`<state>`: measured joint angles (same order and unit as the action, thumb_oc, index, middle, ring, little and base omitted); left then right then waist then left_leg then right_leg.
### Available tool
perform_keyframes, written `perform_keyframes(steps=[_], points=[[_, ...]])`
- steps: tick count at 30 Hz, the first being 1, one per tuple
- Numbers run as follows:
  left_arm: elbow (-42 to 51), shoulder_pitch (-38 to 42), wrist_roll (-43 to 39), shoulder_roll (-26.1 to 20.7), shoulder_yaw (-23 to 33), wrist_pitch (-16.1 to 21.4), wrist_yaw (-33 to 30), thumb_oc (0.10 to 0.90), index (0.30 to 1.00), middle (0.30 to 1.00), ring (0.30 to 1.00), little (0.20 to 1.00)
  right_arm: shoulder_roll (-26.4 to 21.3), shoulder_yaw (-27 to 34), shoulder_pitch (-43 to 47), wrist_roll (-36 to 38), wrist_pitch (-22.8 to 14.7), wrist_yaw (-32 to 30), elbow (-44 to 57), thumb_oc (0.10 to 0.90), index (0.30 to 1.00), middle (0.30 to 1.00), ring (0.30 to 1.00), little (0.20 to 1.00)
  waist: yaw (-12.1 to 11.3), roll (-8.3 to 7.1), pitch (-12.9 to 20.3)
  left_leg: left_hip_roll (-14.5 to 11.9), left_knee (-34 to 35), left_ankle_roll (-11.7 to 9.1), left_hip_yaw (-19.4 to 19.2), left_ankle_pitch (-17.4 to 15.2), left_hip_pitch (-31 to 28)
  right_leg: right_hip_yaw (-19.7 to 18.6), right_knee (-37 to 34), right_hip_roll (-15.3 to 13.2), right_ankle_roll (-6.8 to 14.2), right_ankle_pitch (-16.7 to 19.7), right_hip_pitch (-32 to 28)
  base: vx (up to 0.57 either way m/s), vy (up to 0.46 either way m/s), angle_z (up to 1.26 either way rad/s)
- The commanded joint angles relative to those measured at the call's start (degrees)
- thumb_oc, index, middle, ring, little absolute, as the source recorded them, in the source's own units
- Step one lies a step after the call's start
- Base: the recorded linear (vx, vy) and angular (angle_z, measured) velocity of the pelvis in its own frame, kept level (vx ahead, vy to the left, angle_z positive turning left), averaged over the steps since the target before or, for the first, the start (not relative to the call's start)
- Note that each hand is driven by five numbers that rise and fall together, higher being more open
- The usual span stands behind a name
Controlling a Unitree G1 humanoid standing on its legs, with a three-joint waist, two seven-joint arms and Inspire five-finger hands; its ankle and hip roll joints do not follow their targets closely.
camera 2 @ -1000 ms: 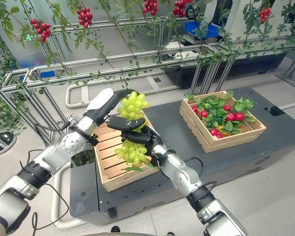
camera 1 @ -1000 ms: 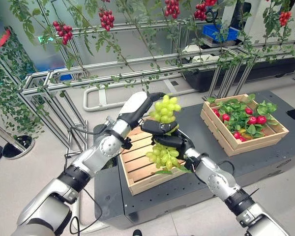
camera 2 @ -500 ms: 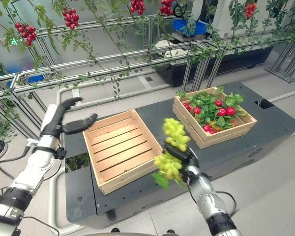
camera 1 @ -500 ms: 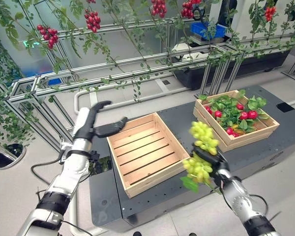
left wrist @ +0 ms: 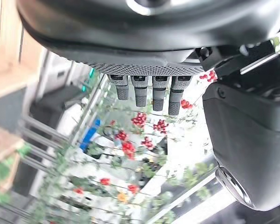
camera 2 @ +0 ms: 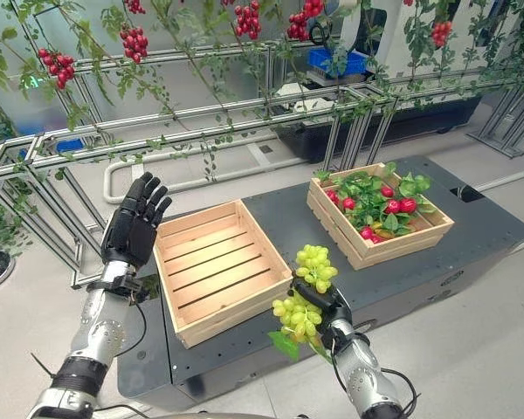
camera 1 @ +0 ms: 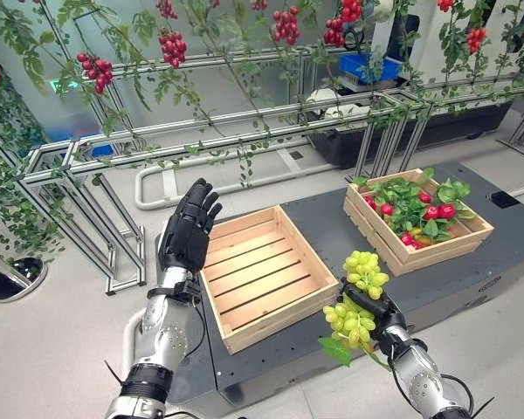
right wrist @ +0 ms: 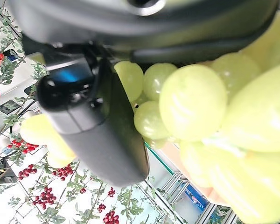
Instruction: Pick up the fruits from the basket on one side to the basket on the other side
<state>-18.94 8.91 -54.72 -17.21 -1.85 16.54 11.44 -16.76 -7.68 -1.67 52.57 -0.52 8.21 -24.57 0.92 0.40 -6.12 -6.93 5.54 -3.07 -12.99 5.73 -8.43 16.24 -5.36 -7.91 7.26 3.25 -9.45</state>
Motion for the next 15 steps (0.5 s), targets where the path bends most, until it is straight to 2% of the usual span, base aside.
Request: perform_keyframes(steps=[1,5,8,10,11,12,13,14,15], points=[[2.0,0.6,-0.1,-0.1,1.9,3.3,-2.9,0.8,0.9,0.9,0.9,0.9,2.6,4.1,4.0,-1.0,-10.7,0.3,8.8,0.4,0.3,0.3,0.3,0.3,-0.6,-0.41,2.2,0.3,-0.5,-0.3,2.1,-9.7,-2.7,2.3,0.4,-0.3,-1.2,-6.0,-3.0,-0.02,-0.151,0.0],[3.6,-8.4,-1.2,3.1,3.3,-0.8,-6.5,0.8,0.9,0.9,0.9,0.9,4.4,5.7,-0.8,-3.0,-11.2,-0.7,14.0,0.4,0.3,0.3,0.3,0.3,-0.6,-1.36,1.0,-0.3,-0.5,-0.2,2.1,-9.2,-2.5,2.0,0.4,0.9,-2.1,-5.9,-2.8,-0.03,-0.188,-0.03],[3.6,-15.2,-1.8,4.9,3.4,-0.2,-5.9,0.8,0.9,0.9,0.9,0.9,4.0,7.1,-3.9,-1.7,-11.0,0.6,14.4,0.4,0.3,0.3,0.3,0.3,-0.8,-2.46,-0.4,-0.9,-0.5,-0.5,1.3,-7.6,-2.7,0.8,0.4,2.3,-3.4,-5.9,-2.4,-0.08,-0.141,-0.14],[3.3,-15.9,-2.4,5.3,3.3,0.5,-5.7,0.8,0.9,0.9,0.9,0.9,3.5,7.3,-3.9,-1.7,-10.9,-0.2,13.5,0.4,0.3,0.3,0.3,0.3,-1.3,-3.19,-1.2,0.0,-4.9,-0.4,2.9,-9.0,-1.2,-0.5,0.4,2.3,-3.8,-5.6,-2.2,-0.12,-0.023,-0.23],[2.9,-16.3,-3.6,5.8,3.6,1.6,-5.5,0.8,0.9,0.9,0.9,0.9,3.0,7.1,-3.1,-1.8,-11.0,-0.8,12.4,0.4,0.3,0.3,0.3,0.3,-1.9,-4.03,-2.0,1.4,-12.8,0.2,5.5,-12.6,1.2,-2.4,0.4,1.9,-3.9,-5.1,-1.7,-0.21,0.077,-0.2],[2.0,-16.4,-4.4,6.2,4.1,3.6,-5.2,0.8,0.9,0.9,0.9,0.9,2.1,6.8,-1.7,-1.1,-10.3,-0.5,11.5,0.4,0.3,0.3,0.3,0.3,-2.5,-4.39,-2.7,4.2,-20.9,1.2,9.9,-15.1,3.9,-5.1,0.4,1.7,-3.8,-4.5,-1.0,-0.24,0.138,-0.45],[2.0,-16.4,-4.8,6.4,4.4,5.0,-5.6,0.8,0.9,0.9,0.9,0.9,1.4,6.7,-0.8,-0.8,-9.5,0.2,11.2,0.4,0.3,0.3,0.3,0.3,-3.0,-4.25,-3.0,6.1,-25.6,1.8,12.2,-16.0,5.7,-6.8,0.4,1.9,-4.0,-4.2,-0.5,-0.36,0.256,-1.09],[3.0,-16.0,-5.4,6.1,4.5,7.1,-6.4,0.8,0.9,0.9,0.9,0.9,0.6,6.2,0.7,-0.9,-9.3,1.3,10.8,0.4,0.3,0.3,0.3,0.3,-3.7,-3.46,-3.6,9.3,-26.8,2.7,16.2,-15.1,8.8,-10.2,1.4,3.0,-4.3,-3.8,1.1,-0.26,0.187,-1.17],[3.0,-15.9,-5.4,6.1,4.5,7.1,-6.4,0.8,0.9,0.9,0.9,0.9,0.6,6.2,0.7,-0.9,-9.3,1.3,10.8,0.4,0.3,0.3,0.3,0.3,-3.7,-3.51,-3.5,9.4,-26.7,2.7,16.2,-15.0,9.0,-10.2,1.4,2.9,-4.3,-3.8,1.2,-0.45,0.369,-1.85]])
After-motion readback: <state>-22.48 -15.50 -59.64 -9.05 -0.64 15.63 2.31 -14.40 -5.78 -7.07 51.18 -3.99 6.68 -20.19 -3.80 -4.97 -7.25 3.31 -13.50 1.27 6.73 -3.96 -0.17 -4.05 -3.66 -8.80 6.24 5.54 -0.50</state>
